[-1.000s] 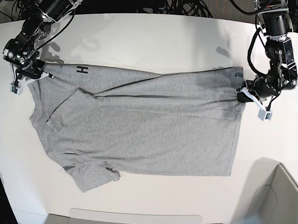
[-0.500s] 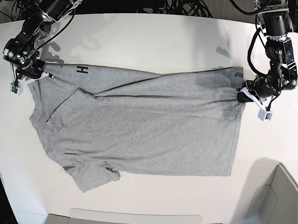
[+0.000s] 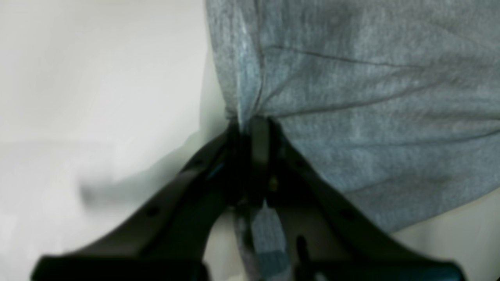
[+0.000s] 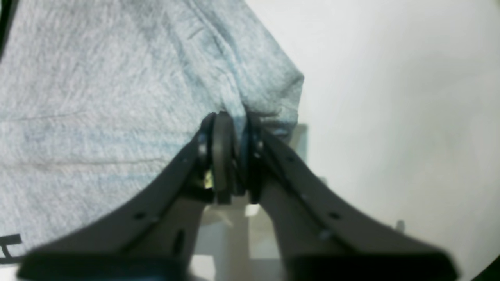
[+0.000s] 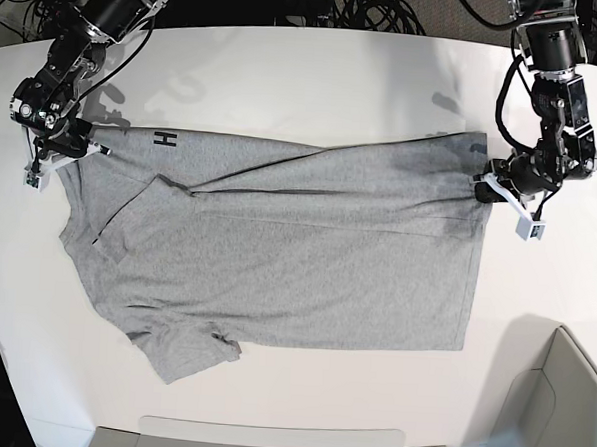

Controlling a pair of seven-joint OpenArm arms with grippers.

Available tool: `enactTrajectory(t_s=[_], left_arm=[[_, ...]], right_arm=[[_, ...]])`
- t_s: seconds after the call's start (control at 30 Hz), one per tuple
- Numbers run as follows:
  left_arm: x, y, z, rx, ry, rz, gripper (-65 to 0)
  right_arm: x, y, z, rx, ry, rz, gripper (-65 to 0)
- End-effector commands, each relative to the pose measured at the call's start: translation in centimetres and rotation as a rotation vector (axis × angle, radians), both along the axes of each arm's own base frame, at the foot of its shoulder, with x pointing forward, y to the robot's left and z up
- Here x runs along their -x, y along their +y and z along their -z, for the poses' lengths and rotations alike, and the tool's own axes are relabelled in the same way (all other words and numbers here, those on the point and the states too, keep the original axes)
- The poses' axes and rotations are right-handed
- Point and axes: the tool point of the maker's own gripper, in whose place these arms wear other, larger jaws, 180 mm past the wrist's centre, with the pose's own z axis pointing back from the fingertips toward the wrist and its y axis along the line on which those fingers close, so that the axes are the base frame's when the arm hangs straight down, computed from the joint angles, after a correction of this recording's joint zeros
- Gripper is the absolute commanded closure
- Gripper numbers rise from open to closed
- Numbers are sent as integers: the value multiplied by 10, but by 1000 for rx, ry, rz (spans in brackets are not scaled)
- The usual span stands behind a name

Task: Fold the T-shirt properly
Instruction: 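Move the right gripper to the sleeve and hem and grasp it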

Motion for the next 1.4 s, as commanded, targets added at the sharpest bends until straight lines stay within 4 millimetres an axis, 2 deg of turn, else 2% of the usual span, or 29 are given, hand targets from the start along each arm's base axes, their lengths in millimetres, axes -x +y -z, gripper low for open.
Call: enactTrajectory(t_s=[0.0, 0.07, 0.17, 0.33, 0.53, 0.6, 0.67, 0.77, 0.83, 0.93, 1.03, 1.1, 1.23, 1.37], left_arm=[[4, 12, -4, -63, 28, 6, -114], [1, 11, -13, -79, -1, 18, -158], [-4, 7, -29, -105, -51, 45, -177], [-8, 0, -48, -132, -81, 82, -177], [-13, -5, -64, -157, -107, 113, -177], [-14, -2, -68, -160, -121, 102, -177], [-16, 2, -71, -160, -133, 85, -176], [-36, 1, -89, -159, -193, 80, -162], [-45, 1, -97, -159, -213, 79, -135], [-50, -7, -99, -137, -228, 77, -95], [-50, -8, -98, -132, -229, 77, -80], [-49, -9, -97, -130, -227, 77, -80], [-47, -9, -95, -130, -220, 77, -80], [-47, -9, -94, -129, -218, 76, -80]], right_arm=[[7, -3, -1, 9, 31, 5, -126], [4, -4, -10, 26, 7, 4, -187], [4, 1, -23, 33, 5, 6, -240], [-1, -2, -66, 90, -47, 12, -243], [-7, -6, -98, 153, -118, 10, -243], [-24, -4, -110, 182, -144, -37, -243], [-41, 6, -112, 194, -140, -106, -243], [-81, 26, -127, 225, -182, -226, -242], [-114, 42, -131, 218, -246, -289, -242], [-162, 56, -124, 193, -320, -354, -242], [-200, 59, -99, 139, -333, -381, -242], [-216, 63, -78, 100, -319, -397, -242], [-233, 70, -42, 38, -303, -407, -242], [-223, 74, -8, -26, -247, -383, -242]])
